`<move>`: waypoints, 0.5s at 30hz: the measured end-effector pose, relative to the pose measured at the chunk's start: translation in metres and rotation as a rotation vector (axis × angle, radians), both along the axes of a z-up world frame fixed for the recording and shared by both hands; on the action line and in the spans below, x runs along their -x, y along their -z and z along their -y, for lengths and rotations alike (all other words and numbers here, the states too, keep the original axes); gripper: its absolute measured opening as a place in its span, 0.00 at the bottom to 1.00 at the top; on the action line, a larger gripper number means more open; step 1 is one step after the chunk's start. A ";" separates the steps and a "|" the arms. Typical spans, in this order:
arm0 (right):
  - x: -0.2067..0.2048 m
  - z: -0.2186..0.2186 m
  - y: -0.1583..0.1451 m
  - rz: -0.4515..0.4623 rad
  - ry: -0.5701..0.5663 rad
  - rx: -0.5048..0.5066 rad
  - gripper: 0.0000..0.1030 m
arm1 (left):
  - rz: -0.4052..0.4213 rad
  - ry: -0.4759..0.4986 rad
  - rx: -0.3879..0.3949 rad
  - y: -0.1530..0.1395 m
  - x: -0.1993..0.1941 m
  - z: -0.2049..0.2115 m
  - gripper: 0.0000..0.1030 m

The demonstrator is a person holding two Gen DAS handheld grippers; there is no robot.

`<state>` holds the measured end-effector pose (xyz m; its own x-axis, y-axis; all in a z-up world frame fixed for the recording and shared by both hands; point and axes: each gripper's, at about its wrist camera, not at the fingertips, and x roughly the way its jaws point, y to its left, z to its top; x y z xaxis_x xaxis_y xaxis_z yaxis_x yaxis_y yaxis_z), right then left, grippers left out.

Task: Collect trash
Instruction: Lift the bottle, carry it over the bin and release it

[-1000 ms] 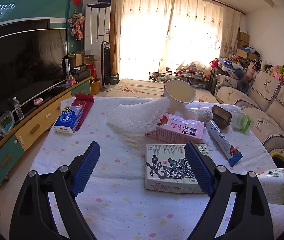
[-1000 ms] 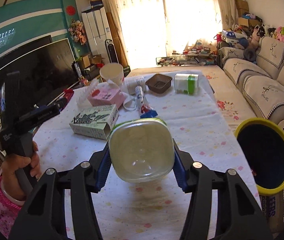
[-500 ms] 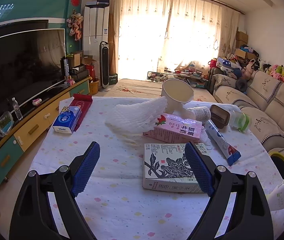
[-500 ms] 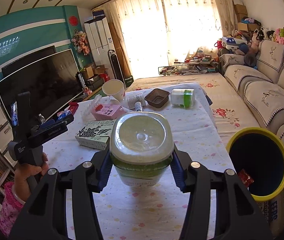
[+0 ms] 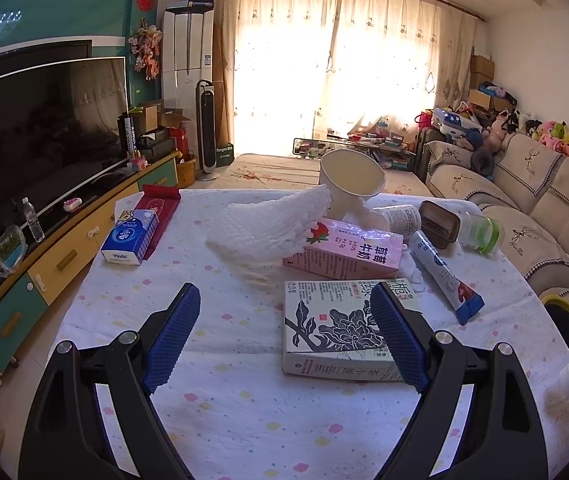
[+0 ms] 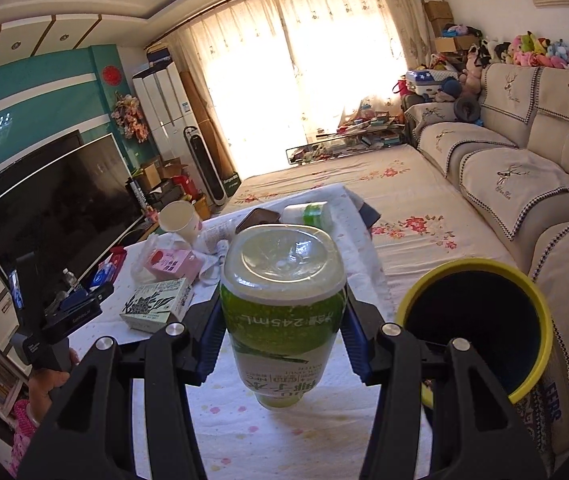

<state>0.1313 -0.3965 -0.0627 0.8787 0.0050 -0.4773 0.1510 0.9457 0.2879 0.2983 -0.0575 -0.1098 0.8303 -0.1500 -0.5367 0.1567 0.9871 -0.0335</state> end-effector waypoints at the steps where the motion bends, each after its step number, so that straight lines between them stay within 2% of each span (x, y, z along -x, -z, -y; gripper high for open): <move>1: 0.002 0.008 -0.001 0.005 0.025 0.004 0.48 | -0.001 0.001 -0.002 0.000 0.000 0.001 0.83; 7: 0.006 0.066 0.002 -0.004 0.210 0.055 0.48 | -0.006 0.006 -0.012 0.003 -0.001 0.003 0.83; 11: 0.001 0.103 0.023 -0.065 0.318 0.075 0.48 | -0.013 0.007 -0.022 0.005 -0.003 0.005 0.83; 15: -0.008 0.129 0.052 -0.134 0.378 0.075 0.48 | -0.020 0.006 -0.031 0.008 -0.005 0.008 0.83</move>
<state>0.1393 -0.5257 -0.1147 0.7419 -0.3452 -0.5748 0.5233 0.8341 0.1746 0.3029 -0.0650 -0.1173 0.8182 -0.1383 -0.5580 0.1622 0.9867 -0.0067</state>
